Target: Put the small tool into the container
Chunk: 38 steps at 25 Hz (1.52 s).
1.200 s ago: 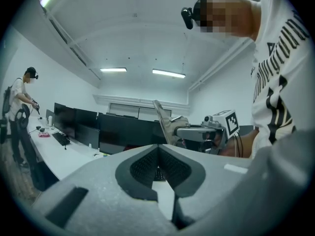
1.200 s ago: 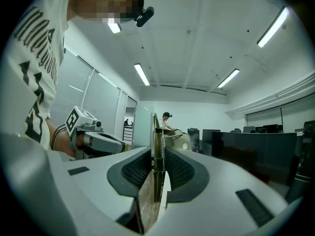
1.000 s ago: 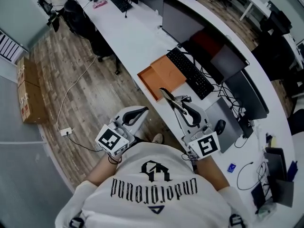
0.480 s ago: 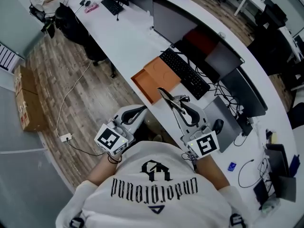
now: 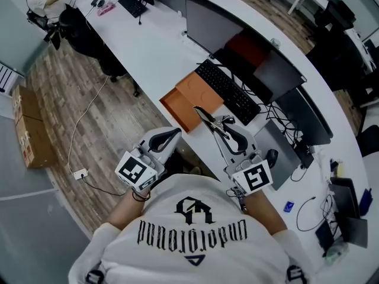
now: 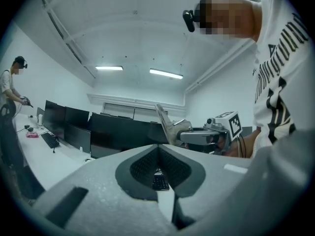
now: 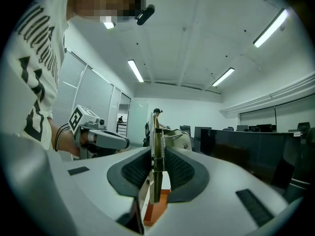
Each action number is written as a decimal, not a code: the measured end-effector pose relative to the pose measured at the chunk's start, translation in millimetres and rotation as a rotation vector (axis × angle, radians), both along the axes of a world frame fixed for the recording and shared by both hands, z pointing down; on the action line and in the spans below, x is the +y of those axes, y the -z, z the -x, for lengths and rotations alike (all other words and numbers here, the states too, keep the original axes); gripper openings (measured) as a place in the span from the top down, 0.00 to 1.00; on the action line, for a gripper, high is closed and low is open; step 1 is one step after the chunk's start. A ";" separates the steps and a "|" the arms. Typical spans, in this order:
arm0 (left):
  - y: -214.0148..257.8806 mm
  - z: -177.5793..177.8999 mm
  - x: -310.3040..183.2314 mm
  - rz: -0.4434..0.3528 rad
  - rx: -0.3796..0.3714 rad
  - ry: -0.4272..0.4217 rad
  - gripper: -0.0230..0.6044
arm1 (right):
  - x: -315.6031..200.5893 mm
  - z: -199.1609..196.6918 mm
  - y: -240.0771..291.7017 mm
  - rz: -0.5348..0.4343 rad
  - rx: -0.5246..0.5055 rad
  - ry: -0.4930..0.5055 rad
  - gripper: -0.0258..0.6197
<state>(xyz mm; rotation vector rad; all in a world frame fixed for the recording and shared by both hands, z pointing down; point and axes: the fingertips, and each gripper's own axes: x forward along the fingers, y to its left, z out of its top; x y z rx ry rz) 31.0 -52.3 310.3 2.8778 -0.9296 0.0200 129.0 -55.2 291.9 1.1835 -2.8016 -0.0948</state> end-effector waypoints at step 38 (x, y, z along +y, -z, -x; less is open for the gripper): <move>-132.4 96.9 -184.9 0.245 -0.100 -0.084 0.94 | -177.7 112.1 -153.8 0.349 0.112 -0.015 0.82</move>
